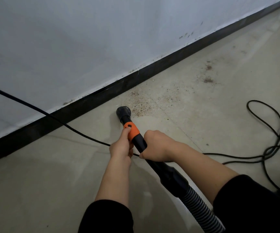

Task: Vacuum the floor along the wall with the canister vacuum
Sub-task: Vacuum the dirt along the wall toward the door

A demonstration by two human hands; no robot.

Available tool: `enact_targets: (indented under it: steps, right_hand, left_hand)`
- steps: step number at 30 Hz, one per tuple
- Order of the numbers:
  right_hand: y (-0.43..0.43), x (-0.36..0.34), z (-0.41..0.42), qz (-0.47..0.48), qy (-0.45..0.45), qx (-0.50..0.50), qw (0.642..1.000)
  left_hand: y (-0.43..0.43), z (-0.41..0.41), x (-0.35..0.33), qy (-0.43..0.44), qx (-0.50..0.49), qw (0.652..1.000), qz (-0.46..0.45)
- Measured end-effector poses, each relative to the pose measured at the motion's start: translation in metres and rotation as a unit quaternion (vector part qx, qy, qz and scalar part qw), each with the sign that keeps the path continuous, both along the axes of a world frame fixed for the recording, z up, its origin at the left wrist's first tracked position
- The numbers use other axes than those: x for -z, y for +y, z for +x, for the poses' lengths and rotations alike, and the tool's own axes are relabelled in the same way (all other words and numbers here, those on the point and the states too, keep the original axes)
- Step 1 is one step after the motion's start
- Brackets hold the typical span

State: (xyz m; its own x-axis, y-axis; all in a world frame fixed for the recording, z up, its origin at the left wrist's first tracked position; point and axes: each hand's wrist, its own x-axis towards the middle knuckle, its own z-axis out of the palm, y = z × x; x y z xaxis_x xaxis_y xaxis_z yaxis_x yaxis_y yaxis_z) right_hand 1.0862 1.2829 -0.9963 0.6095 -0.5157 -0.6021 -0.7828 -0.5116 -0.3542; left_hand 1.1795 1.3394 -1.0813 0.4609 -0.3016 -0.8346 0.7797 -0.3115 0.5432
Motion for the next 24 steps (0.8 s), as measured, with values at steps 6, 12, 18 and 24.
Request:
enact_targets:
  steps: [6, 12, 18, 24]
  right_hand:
    - [-0.004, -0.003, -0.013, 0.002, 0.010, 0.011, 1.000]
    - [-0.008, -0.004, -0.025, 0.017, 0.017, 0.043, 0.999]
    - [-0.013, -0.005, -0.036, 0.039, 0.039, 0.071, 0.996]
    - [-0.017, -0.006, -0.047, 0.047, 0.067, 0.085, 0.993]
  left_hand:
    - [-0.007, -0.014, -0.001, -0.001, 0.009, 1.000, 0.000]
    - [-0.015, -0.026, -0.002, -0.007, 0.034, 0.999, 0.004]
    - [-0.020, -0.037, -0.002, -0.011, 0.070, 0.998, 0.004]
    - [-0.020, -0.047, 0.001, -0.002, 0.129, 0.992, -0.005]
